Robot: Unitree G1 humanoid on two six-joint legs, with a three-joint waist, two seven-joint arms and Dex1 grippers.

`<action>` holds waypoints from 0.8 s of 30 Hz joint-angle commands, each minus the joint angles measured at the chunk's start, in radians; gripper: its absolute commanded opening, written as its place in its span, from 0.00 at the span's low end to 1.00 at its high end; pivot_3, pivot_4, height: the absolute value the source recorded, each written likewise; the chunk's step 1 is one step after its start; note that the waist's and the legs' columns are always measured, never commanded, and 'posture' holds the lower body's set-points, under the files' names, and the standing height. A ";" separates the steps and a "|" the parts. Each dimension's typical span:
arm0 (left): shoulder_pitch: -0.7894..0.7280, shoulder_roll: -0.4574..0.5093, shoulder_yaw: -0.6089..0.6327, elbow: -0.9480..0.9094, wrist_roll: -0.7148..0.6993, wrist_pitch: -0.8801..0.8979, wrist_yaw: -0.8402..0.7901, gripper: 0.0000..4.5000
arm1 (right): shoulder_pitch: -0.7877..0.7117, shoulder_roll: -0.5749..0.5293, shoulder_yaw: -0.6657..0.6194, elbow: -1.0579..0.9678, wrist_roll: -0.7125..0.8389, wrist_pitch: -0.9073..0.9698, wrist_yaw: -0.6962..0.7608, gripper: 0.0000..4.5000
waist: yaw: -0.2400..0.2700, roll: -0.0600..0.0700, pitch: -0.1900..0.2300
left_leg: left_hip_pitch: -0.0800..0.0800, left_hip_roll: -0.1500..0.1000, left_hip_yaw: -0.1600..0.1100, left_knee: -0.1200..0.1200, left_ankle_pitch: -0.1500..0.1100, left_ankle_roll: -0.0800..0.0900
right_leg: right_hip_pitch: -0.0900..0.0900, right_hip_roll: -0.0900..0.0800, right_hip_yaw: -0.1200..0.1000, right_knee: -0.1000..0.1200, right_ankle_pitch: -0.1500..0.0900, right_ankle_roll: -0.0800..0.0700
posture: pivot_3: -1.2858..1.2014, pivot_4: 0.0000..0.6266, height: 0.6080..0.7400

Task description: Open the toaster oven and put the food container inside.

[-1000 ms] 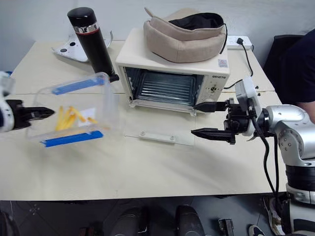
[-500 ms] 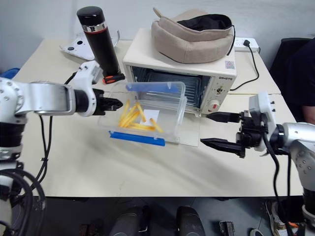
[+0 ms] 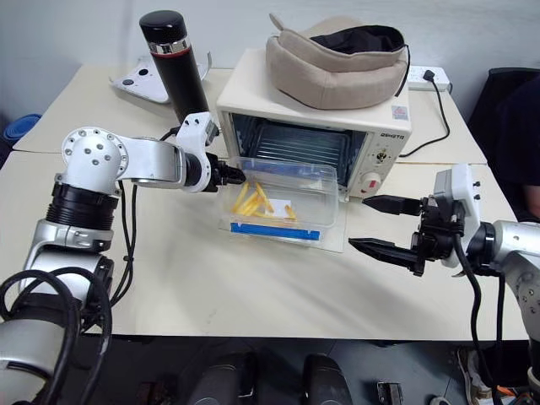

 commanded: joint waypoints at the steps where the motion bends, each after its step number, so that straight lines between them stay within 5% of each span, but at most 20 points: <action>1: 0.054 0.056 0.096 -0.182 0.027 -0.006 -0.158 0.83 | 0.013 -0.006 -0.055 -0.030 0.040 0.006 -0.018 1.00 | -0.004 0.000 0.000 | 0.000 0.000 0.000 0.000 0.000 0.000 | 0.000 0.000 0.000 0.001 0.000 0.000 | 0.52 0.24 1.00; 6: 0.186 0.154 0.278 -0.351 0.024 -0.109 -0.480 0.83 | 0.002 -0.008 -0.044 -0.031 0.073 0.034 -0.036 1.00 | -0.003 0.000 0.000 | 0.000 0.001 0.000 0.000 0.000 -0.001 | 0.000 0.001 0.000 0.002 0.000 0.000 | 0.52 0.24 1.00; 12: 0.427 0.296 0.382 -0.561 0.014 -0.168 -1.020 0.50 | -0.045 0.037 0.039 -0.045 0.093 0.053 -0.087 0.65 | -0.005 0.000 0.000 | 0.001 0.001 0.001 0.000 0.000 -0.001 | 0.000 0.001 0.000 -0.001 0.000 0.000 | 0.52 0.24 1.00; 20: 0.808 0.480 0.156 -0.787 0.458 -0.492 -1.454 0.00 | -0.027 0.063 0.234 -0.103 0.051 0.032 -0.030 0.07 | 0.000 0.000 0.000 | 0.001 0.000 0.001 -0.002 -0.001 -0.001 | 0.000 -0.001 0.001 -0.002 0.000 -0.001 | 0.52 0.24 1.00; 24: 0.747 0.394 0.017 -0.735 0.633 -0.554 -1.379 0.00 | -0.082 0.133 0.357 -0.060 -0.080 -0.024 -0.098 0.00 | 0.000 0.000 0.000 | 0.001 0.000 0.000 -0.004 -0.002 -0.002 | 0.000 -0.003 0.001 -0.003 0.000 -0.002 | 0.52 0.24 1.00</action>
